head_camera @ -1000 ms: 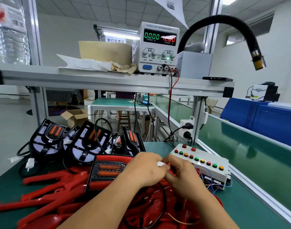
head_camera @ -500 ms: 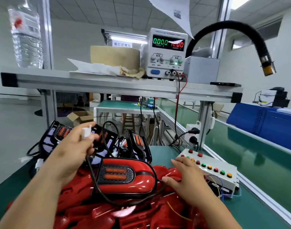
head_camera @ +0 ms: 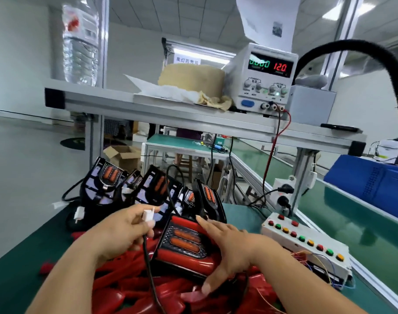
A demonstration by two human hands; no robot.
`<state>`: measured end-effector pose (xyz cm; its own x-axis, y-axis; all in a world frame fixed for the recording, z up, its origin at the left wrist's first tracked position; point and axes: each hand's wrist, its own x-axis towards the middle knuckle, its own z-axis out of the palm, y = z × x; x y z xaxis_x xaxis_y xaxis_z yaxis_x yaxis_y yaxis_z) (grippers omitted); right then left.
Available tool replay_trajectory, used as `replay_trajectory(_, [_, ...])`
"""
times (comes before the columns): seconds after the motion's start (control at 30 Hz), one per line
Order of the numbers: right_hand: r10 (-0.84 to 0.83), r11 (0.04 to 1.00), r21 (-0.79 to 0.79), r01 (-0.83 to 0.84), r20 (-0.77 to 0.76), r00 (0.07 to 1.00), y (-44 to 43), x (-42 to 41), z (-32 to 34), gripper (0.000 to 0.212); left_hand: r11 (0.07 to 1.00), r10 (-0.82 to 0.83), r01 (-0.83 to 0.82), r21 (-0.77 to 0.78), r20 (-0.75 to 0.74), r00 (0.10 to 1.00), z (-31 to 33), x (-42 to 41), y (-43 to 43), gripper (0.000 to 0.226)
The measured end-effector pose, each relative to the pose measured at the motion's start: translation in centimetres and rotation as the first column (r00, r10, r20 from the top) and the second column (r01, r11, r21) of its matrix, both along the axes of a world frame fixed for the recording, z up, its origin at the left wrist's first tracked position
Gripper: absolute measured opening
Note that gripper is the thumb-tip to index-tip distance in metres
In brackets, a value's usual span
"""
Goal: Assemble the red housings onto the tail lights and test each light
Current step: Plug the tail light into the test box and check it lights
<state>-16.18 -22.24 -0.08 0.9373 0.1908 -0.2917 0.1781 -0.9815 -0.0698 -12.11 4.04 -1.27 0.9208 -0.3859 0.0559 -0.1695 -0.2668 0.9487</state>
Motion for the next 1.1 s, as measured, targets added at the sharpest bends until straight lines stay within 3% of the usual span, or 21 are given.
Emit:
replay_trajectory(0.17, [0.026, 0.998, 0.061, -0.031, 0.094, 0.995, 0.2, -0.2, -0.5, 0.139, 0.992, 0.015, -0.024, -0.120, -0.081, 0.997, 0.0, 0.3, 1.0, 0.020])
replay_trajectory(0.3, [-0.013, 0.979, 0.206, -0.013, 0.125, 0.992, 0.2, -0.4, -0.9, 0.139, 0.980, -0.013, -0.015, -0.199, -0.139, 0.990, 0.1, 0.3, 1.9, 0.019])
replay_trajectory(0.47, [-0.107, 0.928, 0.371, 0.030, 0.190, 0.976, -0.2, -0.7, 1.6, 0.137, 0.923, 0.095, -0.095, -0.374, -0.018, 0.995, 0.4, 0.2, 2.2, 0.020])
replay_trajectory(0.67, [-0.245, 0.775, 0.631, 0.039, 0.242, 0.939, -0.9, -1.1, 7.1, 0.142, 0.714, 0.160, -0.042, -0.699, 0.105, 0.982, 1.2, -0.1, 0.7, 0.032])
replay_trajectory(0.83, [-0.310, 0.646, 0.762, 0.050, 0.202, 0.929, -0.8, -1.6, 9.6, 0.141, 0.390, 0.036, 0.075, -0.918, 0.096, 0.995, 2.2, -0.9, -1.6, 0.038])
replay_trajectory(0.9, [-0.339, 0.604, 0.795, 0.059, 0.189, 0.922, -0.4, -2.1, 9.9, 0.142, 0.404, 0.016, 0.099, -0.909, 0.115, 0.993, 2.3, -1.1, -3.0, 0.051])
replay_trajectory(1.0, [-0.379, 0.611, 0.790, 0.047, 0.240, 0.894, 0.9, -2.5, 10.3, 0.146, 0.567, -0.050, 0.264, -0.781, 0.287, 0.957, 2.5, -2.1, -5.0, 0.047])
replay_trajectory(1.1, [-0.417, 0.693, 0.720, 0.035, 0.361, 0.834, 3.0, -2.4, 9.9, 0.147, 0.596, -0.192, 0.412, -0.689, 0.375, 0.907, 2.9, -2.4, -6.4, 0.087])
